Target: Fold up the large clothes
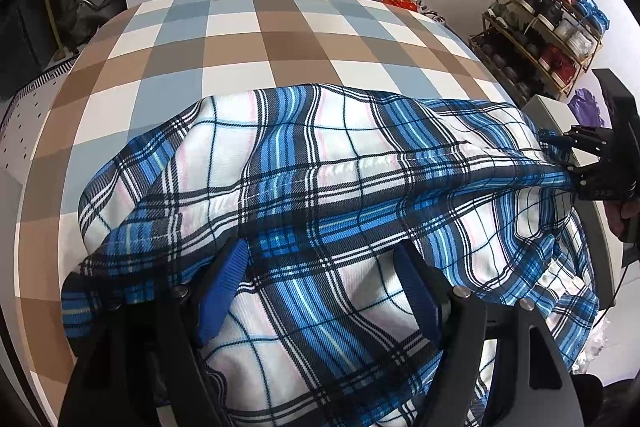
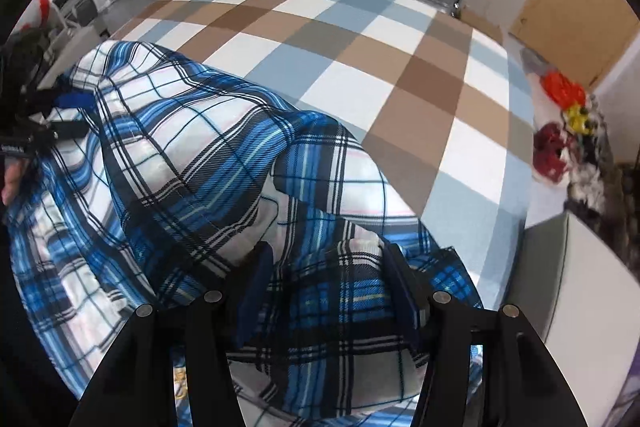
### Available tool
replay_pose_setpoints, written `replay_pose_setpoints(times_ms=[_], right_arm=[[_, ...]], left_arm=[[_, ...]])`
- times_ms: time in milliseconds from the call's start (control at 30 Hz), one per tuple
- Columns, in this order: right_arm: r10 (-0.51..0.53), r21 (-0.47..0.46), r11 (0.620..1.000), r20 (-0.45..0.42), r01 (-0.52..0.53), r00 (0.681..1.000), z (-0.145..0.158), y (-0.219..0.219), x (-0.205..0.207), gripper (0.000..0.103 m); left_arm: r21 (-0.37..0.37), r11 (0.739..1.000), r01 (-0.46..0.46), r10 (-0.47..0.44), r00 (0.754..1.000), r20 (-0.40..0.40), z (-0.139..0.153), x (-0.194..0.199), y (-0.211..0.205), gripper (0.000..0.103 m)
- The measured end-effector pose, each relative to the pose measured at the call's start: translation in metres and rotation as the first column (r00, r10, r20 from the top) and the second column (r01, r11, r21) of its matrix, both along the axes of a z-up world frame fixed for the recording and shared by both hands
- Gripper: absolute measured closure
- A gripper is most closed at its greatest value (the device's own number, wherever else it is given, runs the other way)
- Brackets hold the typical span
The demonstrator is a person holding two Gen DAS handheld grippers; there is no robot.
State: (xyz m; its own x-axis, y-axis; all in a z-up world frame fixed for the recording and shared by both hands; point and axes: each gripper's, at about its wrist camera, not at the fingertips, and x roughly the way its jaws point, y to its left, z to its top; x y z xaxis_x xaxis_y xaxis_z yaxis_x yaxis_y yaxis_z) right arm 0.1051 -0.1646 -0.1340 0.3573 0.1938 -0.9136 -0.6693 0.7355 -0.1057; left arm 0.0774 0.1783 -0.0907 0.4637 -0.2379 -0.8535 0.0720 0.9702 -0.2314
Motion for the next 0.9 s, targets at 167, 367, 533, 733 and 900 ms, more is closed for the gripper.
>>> replay_pose_setpoints(times_ms=[167, 367, 533, 733, 900], right_arm=[[0.000, -0.031, 1.000, -0.013, -0.001, 1.000, -0.009, 0.009, 0.015, 0.043], [-0.076, -0.014, 0.997, -0.088, 0.076, 0.993, -0.017, 0.004, 0.030, 0.044], [-0.207, 0.033, 0.976, -0.153, 0.215, 0.966, -0.017, -0.004, 0.046, 0.080], [-0.279, 0.057, 0.958, -0.045, 0.281, 0.959, -0.008, -0.005, 0.047, 0.094], [-0.346, 0.116, 0.934, 0.053, 0.338, 0.937, 0.008, -0.006, 0.059, 0.095]], left_arm=[[0.003, 1.000, 0.000, 0.000, 1.000, 0.008, -0.001, 0.000, 0.000, 0.032], [0.024, 1.000, 0.000, -0.001, 1.000, 0.011, -0.001, -0.001, -0.003, 0.031], [0.027, 1.000, 0.005, -0.005, 1.000, 0.016, -0.001, -0.003, -0.003, 0.031], [0.047, 0.999, 0.005, -0.006, 1.000, 0.019, -0.001, -0.003, -0.006, 0.031], [0.084, 0.996, 0.019, -0.021, 1.000, 0.018, -0.002, 0.005, -0.010, 0.031]])
